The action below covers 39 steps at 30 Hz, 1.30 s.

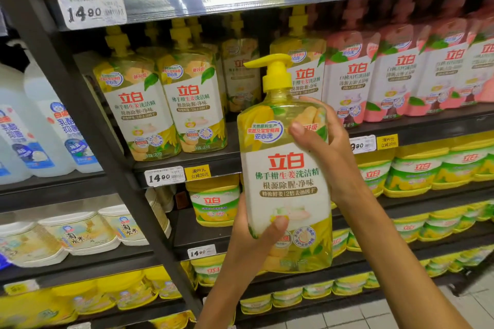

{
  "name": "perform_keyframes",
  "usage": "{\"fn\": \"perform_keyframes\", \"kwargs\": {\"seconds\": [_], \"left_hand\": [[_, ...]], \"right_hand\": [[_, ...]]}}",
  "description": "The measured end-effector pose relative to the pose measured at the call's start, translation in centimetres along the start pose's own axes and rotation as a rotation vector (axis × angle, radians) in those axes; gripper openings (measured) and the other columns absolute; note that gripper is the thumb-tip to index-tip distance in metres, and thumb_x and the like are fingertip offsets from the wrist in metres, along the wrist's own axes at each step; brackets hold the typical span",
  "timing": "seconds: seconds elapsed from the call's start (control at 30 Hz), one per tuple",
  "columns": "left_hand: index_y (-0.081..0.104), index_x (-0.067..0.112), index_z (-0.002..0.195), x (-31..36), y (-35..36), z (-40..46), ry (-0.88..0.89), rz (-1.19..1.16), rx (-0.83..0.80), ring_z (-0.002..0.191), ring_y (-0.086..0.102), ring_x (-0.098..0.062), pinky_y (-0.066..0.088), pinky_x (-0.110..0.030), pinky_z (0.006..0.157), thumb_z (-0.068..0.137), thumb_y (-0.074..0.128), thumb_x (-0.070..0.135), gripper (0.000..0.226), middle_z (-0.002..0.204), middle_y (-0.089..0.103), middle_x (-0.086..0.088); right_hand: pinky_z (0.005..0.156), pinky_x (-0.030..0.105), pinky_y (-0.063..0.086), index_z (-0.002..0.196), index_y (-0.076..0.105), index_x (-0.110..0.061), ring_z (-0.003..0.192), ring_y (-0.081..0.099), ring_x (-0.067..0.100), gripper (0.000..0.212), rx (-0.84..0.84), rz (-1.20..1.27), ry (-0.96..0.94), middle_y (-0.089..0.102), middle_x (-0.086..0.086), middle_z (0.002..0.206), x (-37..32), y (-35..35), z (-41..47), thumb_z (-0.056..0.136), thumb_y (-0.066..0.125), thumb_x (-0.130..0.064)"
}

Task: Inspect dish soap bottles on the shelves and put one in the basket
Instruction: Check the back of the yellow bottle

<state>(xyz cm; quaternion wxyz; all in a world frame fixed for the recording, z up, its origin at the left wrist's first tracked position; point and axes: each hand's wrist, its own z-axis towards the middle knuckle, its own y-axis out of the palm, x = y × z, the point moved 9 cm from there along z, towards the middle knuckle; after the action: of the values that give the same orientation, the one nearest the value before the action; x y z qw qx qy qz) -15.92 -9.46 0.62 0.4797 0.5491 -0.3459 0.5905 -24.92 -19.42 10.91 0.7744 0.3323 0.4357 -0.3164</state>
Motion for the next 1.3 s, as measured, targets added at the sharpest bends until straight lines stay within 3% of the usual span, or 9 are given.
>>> {"fn": "perform_keyframes", "kwargs": {"seconds": [0.13, 0.3, 0.43, 0.5, 0.67, 0.87, 0.97, 1.17, 1.3], "left_hand": [[0.053, 0.032, 0.122, -0.2, -0.9, 0.0, -0.035, -0.060, 0.083, 0.096, 0.069, -0.005, 0.053, -0.015, 0.069, 0.073, 0.059, 0.053, 0.053, 0.106, 0.072, 0.013], [0.059, 0.035, 0.118, 1.4, -0.8, 0.1, -0.092, -0.109, 0.101, 0.097, 0.071, -0.013, 0.058, -0.023, 0.072, 0.073, 0.063, 0.063, 0.053, 0.107, 0.074, 0.005], [0.071, 0.030, 0.110, 1.7, 0.1, -0.3, -0.216, -0.278, 0.065, 0.095, 0.072, -0.018, 0.060, -0.034, 0.071, 0.075, 0.045, 0.063, 0.055, 0.105, 0.074, 0.000], [0.075, 0.036, 0.099, 1.8, 0.7, -0.7, -0.260, -0.351, 0.014, 0.096, 0.071, -0.017, 0.059, -0.032, 0.070, 0.079, 0.044, 0.061, 0.044, 0.107, 0.074, 0.000], [0.070, 0.035, 0.110, 2.2, 0.6, -1.5, -0.254, -0.305, -0.029, 0.109, 0.066, -0.017, 0.042, -0.047, 0.104, 0.064, 0.056, 0.063, 0.056, 0.116, 0.071, 0.001], [0.058, 0.016, 0.129, 3.1, 1.0, -1.8, -0.288, -0.275, -0.080, 0.111, 0.065, -0.023, 0.059, -0.035, 0.083, 0.069, 0.040, 0.067, 0.081, 0.119, 0.069, -0.008], [0.067, 0.024, 0.118, 3.4, 0.9, -2.1, -0.265, -0.266, -0.087, 0.103, 0.069, -0.018, 0.059, -0.029, 0.071, 0.073, 0.052, 0.066, 0.063, 0.113, 0.072, -0.004], [0.071, 0.028, 0.109, 2.3, 0.0, -2.1, -0.248, -0.305, -0.044, 0.097, 0.071, -0.019, 0.058, -0.029, 0.066, 0.063, 0.065, 0.054, 0.053, 0.111, 0.072, -0.005], [0.072, 0.043, 0.101, 2.4, 0.8, -1.9, -0.217, -0.240, -0.073, 0.105, 0.068, -0.018, 0.058, -0.037, 0.084, 0.056, 0.065, 0.065, 0.050, 0.114, 0.072, 0.001]], "right_hand": [[0.073, 0.036, 0.059, 0.125, 0.055, -0.024, 0.097, 0.071, 0.028, 0.057, 0.066, 0.019, 0.055, 0.065, 0.018, 0.120, 0.9, -0.1, 0.3, 0.073, 0.074, -0.039], [0.078, 0.034, 0.057, 0.128, 0.057, -0.017, 0.105, 0.068, 0.026, 0.056, -0.012, 0.217, 0.150, 0.070, 0.010, 0.116, 1.4, 0.0, 0.8, 0.086, 0.053, -0.054], [0.090, 0.039, 0.055, 0.148, 0.033, -0.026, 0.117, 0.063, 0.023, 0.067, -0.135, 0.145, 0.178, 0.063, 0.005, 0.131, 2.3, 0.4, 0.6, 0.086, 0.058, -0.032], [0.094, 0.042, 0.053, 0.148, 0.035, -0.024, 0.117, 0.063, 0.024, 0.071, -0.125, 0.164, 0.250, 0.063, 0.007, 0.132, 2.8, 0.4, 0.4, 0.084, 0.064, -0.026], [0.057, 0.023, 0.056, 0.130, 0.058, -0.009, 0.082, 0.074, 0.016, 0.038, -0.049, 0.228, 0.391, 0.073, 0.010, 0.108, 4.0, -0.1, -0.3, 0.094, 0.053, -0.023], [0.051, 0.014, 0.052, 0.103, 0.064, -0.015, 0.069, 0.073, 0.005, 0.025, -0.132, 0.201, 0.425, 0.077, -0.006, 0.078, 4.7, 0.0, -0.3, 0.101, 0.040, -0.023], [0.047, 0.010, 0.048, 0.094, 0.060, -0.015, 0.060, 0.070, -0.001, 0.028, -0.113, 0.149, 0.410, 0.074, -0.010, 0.067, 5.0, -0.4, 0.3, 0.103, 0.034, -0.018], [0.074, 0.032, 0.059, 0.127, 0.060, -0.012, 0.097, 0.072, 0.024, 0.038, -0.068, 0.152, 0.452, 0.074, 0.009, 0.109, 5.6, -0.4, -0.7, 0.095, 0.051, -0.031], [0.080, 0.034, 0.056, 0.135, 0.045, -0.028, 0.104, 0.069, 0.018, 0.051, -0.093, 0.049, 0.264, 0.072, -0.004, 0.113, 3.6, 0.1, 0.5, 0.087, 0.060, -0.026]]}}
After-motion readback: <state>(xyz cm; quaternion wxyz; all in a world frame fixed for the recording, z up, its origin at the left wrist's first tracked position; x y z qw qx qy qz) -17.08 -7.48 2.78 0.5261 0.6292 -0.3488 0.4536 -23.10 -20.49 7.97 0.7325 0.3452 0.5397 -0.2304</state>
